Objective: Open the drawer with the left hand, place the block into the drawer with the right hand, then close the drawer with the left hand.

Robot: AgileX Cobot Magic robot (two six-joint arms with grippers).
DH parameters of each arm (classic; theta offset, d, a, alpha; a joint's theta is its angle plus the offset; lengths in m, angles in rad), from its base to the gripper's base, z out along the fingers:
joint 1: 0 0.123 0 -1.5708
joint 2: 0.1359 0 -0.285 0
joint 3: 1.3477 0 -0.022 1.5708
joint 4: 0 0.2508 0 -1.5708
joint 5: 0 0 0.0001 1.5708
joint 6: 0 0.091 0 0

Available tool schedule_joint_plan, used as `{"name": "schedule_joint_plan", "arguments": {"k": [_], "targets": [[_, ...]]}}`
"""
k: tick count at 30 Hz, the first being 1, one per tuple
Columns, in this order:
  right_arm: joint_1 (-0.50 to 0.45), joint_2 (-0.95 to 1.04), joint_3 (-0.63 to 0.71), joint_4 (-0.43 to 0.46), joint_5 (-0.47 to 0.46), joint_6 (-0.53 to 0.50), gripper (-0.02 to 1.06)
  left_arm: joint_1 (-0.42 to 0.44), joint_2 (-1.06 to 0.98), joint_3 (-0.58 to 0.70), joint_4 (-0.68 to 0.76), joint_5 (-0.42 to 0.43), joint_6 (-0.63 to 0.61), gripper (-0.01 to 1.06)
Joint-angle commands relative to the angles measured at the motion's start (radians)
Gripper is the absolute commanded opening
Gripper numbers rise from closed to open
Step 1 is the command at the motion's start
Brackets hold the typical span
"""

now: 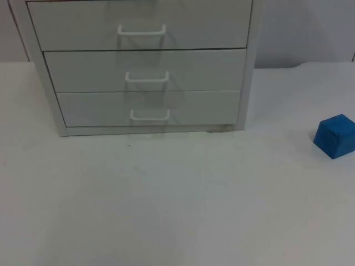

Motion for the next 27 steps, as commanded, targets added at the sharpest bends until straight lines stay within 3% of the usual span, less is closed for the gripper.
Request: {"name": "schedule_joint_plan", "arguments": {"k": [1,13,19,22,27], "targets": [[-0.005,0.010,-0.015,0.006,-0.029,0.001,1.05,0.002,-0.004,0.005,0.002,-0.014,-0.005,1.05],[-0.005,0.291,-0.043,0.000,-0.175,0.001,1.05,0.002,0.156,-0.035,-0.009,-0.080,-0.005,1.05],[-0.005,0.455,-0.043,0.000,-0.268,0.001,1.05,0.002,0.303,-0.063,-0.037,-0.128,-0.005,1.04],[-0.005,0.538,-0.043,0.000,-0.321,0.001,1.05,0.002,0.412,-0.080,-0.076,-0.208,0.008,1.01],[-0.005,0.650,-0.043,0.000,-0.341,0.001,1.05,0.002,0.568,-0.116,-0.080,-0.225,0.047,1.01]]}}
